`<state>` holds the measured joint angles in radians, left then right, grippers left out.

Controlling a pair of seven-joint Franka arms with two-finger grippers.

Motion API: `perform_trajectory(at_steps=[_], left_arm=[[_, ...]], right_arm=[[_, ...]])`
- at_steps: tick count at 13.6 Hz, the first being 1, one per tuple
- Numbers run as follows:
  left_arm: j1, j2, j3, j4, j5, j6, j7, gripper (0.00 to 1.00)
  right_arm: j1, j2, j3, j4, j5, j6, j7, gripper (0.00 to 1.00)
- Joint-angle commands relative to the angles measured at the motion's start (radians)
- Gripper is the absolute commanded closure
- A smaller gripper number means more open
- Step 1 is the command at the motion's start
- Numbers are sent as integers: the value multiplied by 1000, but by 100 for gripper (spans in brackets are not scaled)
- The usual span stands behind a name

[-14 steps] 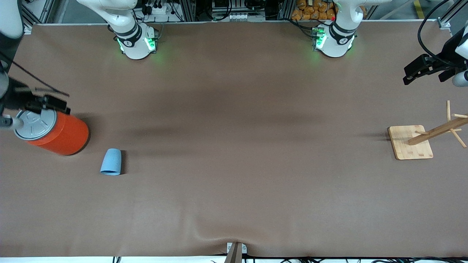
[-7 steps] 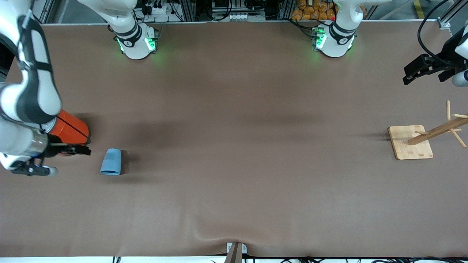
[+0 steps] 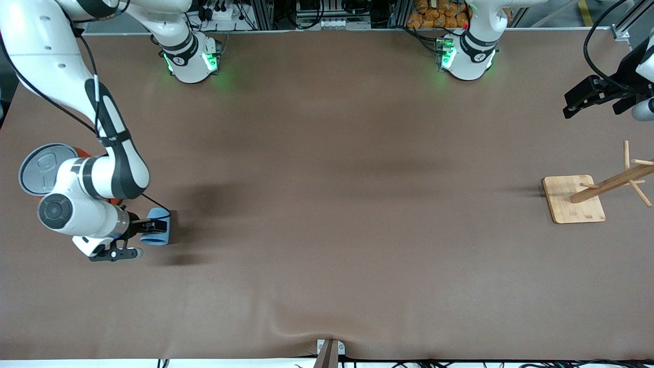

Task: Flip cup
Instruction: 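Reach the right gripper down and grasp the light-blue cup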

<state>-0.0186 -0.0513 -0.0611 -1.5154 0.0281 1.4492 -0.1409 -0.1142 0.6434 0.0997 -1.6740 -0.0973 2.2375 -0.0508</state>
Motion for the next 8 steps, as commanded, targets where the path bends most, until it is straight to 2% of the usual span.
perform_trajectory(at_steps=[1, 4, 5, 6, 7, 8], left_arm=[[8, -1, -5, 12, -5, -18, 14, 0], [8, -1, -5, 12, -5, -18, 14, 0], [8, -1, -5, 12, -5, -18, 14, 0], [8, -1, -6, 12, -5, -18, 14, 0], [8, -1, -6, 12, -5, -18, 14, 0], [8, -1, -6, 12, -5, -18, 14, 0]], right_arm=[[-16, 15, 5, -47, -60, 103, -11, 0], [-19, 13, 5, -67, -82, 120, -11, 0], [-16, 9, 5, -73, -82, 114, -12, 4], [-12, 2, 6, -93, -82, 116, -12, 32], [-5, -4, 6, -105, -82, 114, -12, 42], [1, -28, 9, -121, -82, 114, -12, 43]])
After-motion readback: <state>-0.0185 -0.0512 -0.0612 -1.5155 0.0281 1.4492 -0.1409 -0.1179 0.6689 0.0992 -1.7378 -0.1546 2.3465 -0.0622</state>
